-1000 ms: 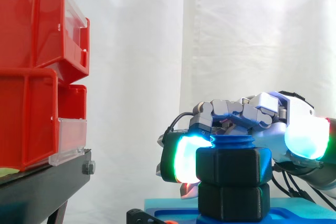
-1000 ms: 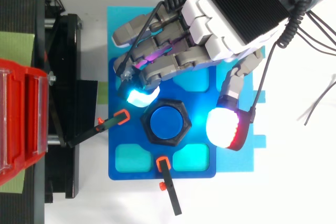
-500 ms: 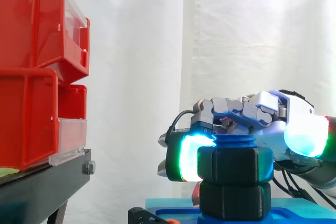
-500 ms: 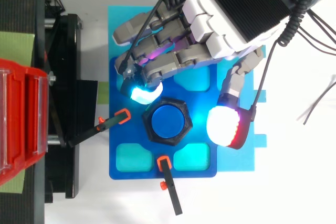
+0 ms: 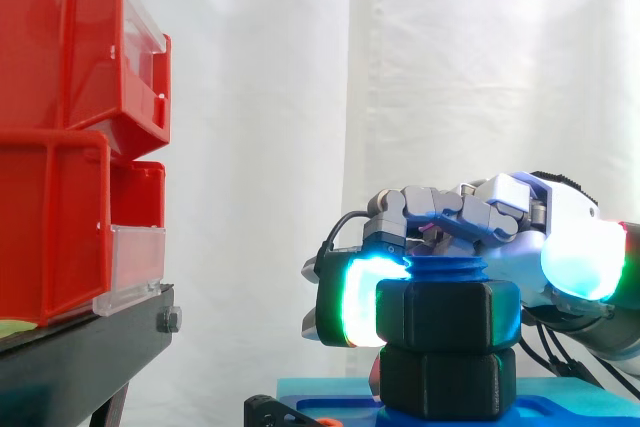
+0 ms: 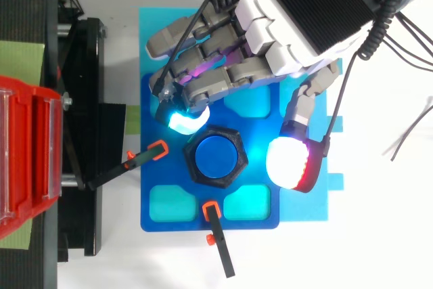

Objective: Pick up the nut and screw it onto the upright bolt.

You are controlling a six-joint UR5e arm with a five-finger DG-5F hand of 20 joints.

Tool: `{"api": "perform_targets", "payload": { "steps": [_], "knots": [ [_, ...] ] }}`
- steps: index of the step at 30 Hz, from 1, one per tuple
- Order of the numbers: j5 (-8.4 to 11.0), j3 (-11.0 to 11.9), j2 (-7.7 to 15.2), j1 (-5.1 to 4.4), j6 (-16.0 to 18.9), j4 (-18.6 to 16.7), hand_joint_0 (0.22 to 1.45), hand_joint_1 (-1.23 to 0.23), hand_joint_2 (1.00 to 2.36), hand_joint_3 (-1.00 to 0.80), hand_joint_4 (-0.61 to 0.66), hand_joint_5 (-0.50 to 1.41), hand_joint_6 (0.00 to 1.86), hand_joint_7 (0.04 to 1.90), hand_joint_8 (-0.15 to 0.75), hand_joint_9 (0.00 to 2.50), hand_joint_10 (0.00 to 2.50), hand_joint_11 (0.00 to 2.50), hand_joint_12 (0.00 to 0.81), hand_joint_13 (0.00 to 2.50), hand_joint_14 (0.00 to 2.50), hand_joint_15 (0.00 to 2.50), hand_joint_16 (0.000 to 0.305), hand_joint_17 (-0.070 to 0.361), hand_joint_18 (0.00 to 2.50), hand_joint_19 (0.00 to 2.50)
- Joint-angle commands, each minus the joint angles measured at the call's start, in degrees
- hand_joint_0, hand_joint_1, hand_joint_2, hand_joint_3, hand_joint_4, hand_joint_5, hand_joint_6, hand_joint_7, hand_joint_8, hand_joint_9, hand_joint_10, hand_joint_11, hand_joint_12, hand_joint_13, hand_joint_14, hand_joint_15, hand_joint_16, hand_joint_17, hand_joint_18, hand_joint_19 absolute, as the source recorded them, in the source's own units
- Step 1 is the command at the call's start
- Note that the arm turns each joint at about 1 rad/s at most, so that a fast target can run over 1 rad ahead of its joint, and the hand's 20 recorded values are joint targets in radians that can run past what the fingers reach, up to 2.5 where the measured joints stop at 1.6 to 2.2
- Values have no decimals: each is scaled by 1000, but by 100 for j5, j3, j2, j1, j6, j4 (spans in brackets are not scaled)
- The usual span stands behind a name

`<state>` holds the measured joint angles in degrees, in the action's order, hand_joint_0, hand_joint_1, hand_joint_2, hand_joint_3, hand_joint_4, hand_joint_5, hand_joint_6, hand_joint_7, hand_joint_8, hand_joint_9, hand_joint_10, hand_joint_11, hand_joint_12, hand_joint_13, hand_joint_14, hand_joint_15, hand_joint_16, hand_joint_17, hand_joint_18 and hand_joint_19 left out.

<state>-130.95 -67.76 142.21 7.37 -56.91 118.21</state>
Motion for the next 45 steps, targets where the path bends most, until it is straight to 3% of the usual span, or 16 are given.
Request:
{"api": "perform_targets", "payload": {
  "steps": [1, 16, 20, 23, 32, 38, 41, 42, 43, 44, 45],
  "knots": [
    [0, 0, 0, 2, -4, 0, 483, -202, 1000, -500, 232, 10, 502, 1516, 301, 1208, 4, 109, 290, 770, 0, 38, 31, 70, 478, 0],
    [-18, 18, -18, 46, 93, -8, 456, -172, 1000, -500, 283, -64, 505, 1185, 297, 1104, 0, 71, 314, 725, 0, 32, 37, 84, 447, 0],
    [-88, 290, -18, 72, 137, 35, 445, -172, 1000, -500, 290, -93, 504, 1078, 296, 1059, 0, 48, 322, 701, 0, 29, 40, 90, 454, 0],
    [-220, 308, -149, 81, 75, 53, 441, -174, 1000, -500, 291, -117, 504, 996, 292, 1009, 2, 26, 325, 676, 0, 22, 42, 94, 440, 0],
    [-255, 299, -343, 134, 57, 123, 426, -171, 1000, -500, 226, -160, 502, 758, 263, 744, 0, 0, 348, 449, 0, 0, 46, 104, 196, 0],
    [-255, 299, -492, 186, -66, 501, 426, -175, 1000, -500, 225, -164, 502, 740, 264, 705, 0, 0, 356, 395, 0, 0, 46, 103, 83, 0],
    [-106, 114, -765, 221, -426, 1213, 431, -183, 1000, -500, 220, -165, 502, 737, 264, 695, 0, 0, 359, 378, 0, 0, 46, 102, 63, 0],
    [-44, 44, -844, 213, -505, 1301, 434, -186, 1000, -500, 223, -166, 502, 739, 264, 689, 0, 0, 359, 368, 0, 0, 45, 102, 57, 0],
    [255, -185, -1037, 221, -813, 1521, 435, -188, 1000, -500, 225, -166, 502, 738, 263, 686, 0, 0, 358, 368, 0, 0, 45, 102, 46, 0],
    [387, -299, -1134, 213, -936, 1582, 436, -189, 1000, -500, 222, -167, 502, 743, 266, 684, 0, 0, 359, 365, 0, 0, 45, 101, 42, 0],
    [694, -519, -1283, 213, -1120, 1661, 437, -191, 1000, -500, 222, -167, 502, 740, 267, 682, 0, 0, 358, 362, 0, 0, 45, 101, 40, 0]
  ]
}}
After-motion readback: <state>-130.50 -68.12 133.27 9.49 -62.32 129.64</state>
